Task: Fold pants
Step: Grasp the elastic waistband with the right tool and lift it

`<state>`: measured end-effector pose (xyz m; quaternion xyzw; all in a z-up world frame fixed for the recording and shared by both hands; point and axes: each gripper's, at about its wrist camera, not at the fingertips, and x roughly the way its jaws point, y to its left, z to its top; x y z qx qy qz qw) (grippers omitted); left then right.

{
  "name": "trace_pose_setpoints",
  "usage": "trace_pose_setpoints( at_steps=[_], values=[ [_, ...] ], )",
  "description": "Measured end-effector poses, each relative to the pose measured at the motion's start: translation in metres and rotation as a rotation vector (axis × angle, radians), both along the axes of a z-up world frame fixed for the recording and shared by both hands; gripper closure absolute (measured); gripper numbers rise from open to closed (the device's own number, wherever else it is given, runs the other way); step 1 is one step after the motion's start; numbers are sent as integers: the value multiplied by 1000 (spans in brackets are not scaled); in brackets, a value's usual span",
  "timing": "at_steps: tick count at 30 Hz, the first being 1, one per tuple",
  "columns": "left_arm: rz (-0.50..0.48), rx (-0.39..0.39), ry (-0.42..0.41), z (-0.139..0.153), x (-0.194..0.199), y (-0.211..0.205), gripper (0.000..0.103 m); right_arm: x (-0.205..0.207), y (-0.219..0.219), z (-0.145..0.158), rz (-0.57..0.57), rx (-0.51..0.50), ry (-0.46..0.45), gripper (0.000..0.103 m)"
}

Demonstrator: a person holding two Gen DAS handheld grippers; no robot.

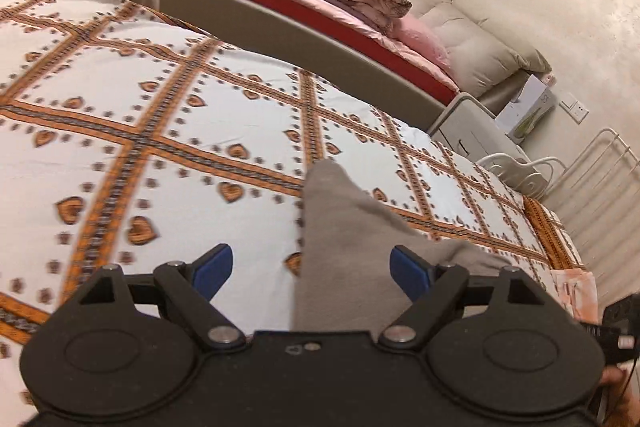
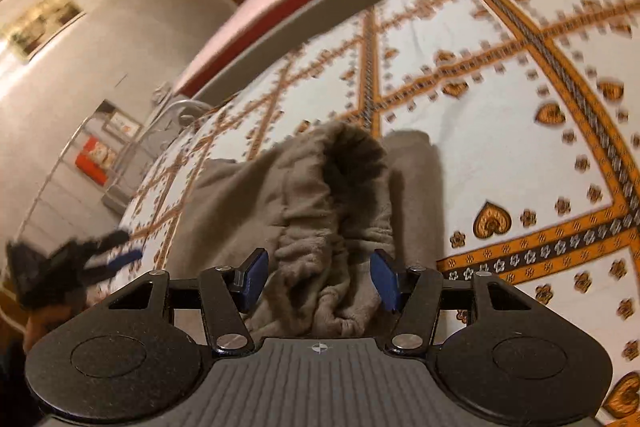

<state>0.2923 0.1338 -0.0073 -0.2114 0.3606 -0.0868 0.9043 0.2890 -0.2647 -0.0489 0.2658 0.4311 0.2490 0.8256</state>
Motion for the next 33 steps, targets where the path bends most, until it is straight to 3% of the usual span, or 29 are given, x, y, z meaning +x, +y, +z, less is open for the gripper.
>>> trace_pose_setpoints(
  at_steps=[8,11,13,16,17,18,21,25,27,29,30,33],
  values=[
    [-24,43,28,-12,-12,12,24,11,-2,-15,39,110,61,46],
    [-40,64,27,-12,-14,7,24,17,9,-21,34,41,61,46],
    [-51,78,25,-12,-15,5,24,19,13,-25,36,84,70,46],
    [-67,103,30,-12,-14,0,24,22,20,-26,65,42,50,47],
    [-69,108,34,-13,-12,-1,24,22,23,-26,71,33,41,55],
    [-71,110,39,-14,-11,-2,24,21,25,-23,72,20,24,76],
    [-66,116,46,-16,-9,-4,24,12,26,-2,88,83,-59,81],
    [-58,116,58,-17,-8,-4,24,-1,6,24,39,240,-196,81],
    [-54,119,59,-17,-8,-4,24,4,-6,11,-39,175,-143,81],
    [-49,114,63,-17,-8,-3,24,19,-7,-17,-72,-1,12,81],
    [-48,113,63,-17,-8,-3,24,20,-8,-28,-79,0,56,81],
    [-45,105,57,-15,-9,-3,24,17,-6,-18,-60,60,7,81]
  ],
)
